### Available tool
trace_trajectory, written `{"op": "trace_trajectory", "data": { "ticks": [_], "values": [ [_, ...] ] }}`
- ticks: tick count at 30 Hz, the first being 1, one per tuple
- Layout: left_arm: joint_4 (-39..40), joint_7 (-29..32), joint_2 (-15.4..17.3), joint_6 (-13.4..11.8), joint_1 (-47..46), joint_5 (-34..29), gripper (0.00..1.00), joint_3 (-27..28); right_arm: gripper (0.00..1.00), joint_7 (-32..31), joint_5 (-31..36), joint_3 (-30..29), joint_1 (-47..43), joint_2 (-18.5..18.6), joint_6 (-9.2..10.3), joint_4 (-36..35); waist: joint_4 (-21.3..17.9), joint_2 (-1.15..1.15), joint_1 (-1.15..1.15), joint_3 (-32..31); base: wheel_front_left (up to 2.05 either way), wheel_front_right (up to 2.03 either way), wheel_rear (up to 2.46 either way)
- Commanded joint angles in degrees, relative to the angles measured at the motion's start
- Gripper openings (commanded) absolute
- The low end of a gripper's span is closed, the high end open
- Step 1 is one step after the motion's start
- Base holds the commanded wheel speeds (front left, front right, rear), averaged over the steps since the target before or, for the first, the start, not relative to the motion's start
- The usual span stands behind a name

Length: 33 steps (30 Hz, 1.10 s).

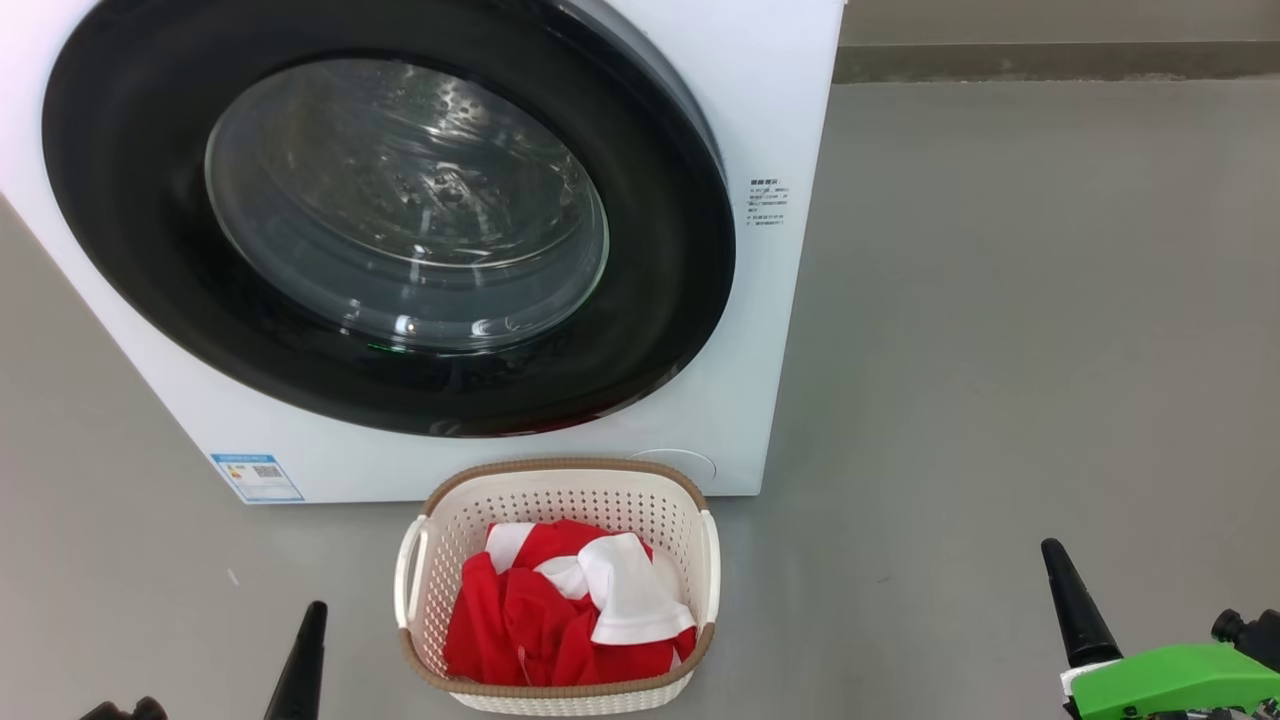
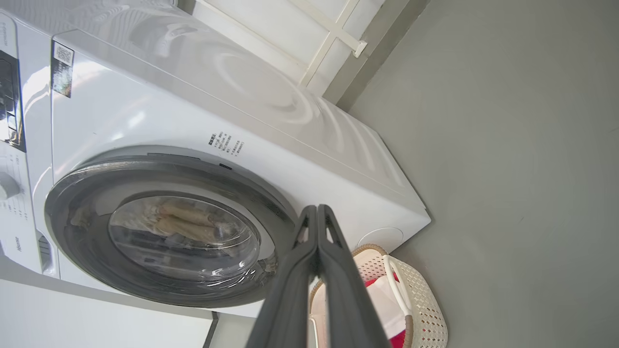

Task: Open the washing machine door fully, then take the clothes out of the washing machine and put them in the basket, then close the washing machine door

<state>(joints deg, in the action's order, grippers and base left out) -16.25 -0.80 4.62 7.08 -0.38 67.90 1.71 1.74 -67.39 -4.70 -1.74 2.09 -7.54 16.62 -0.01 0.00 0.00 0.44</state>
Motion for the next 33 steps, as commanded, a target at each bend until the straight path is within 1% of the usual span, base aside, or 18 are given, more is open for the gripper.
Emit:
{"op": "trace_trajectory", "data": {
  "ticks": [1,33],
  "values": [
    [1.6,0.35,0.44,0.27,-2.4,1.51,0.0,1.82,0.0,-0.29,-1.42,0.51,2.8,1.0,0.04,-1.68,0.0,0.0,0.0,-0.01,0.0,0.0,0.0],
    [2.06,5.49,-1.16,0.37,-4.91,18.21,0.0,4.07,0.0,-5.6,-19.15,-0.54,6.51,1.33,0.05,-2.39,0.01,0.0,0.0,-0.2,0.0,0.0,0.0]
  ]
}}
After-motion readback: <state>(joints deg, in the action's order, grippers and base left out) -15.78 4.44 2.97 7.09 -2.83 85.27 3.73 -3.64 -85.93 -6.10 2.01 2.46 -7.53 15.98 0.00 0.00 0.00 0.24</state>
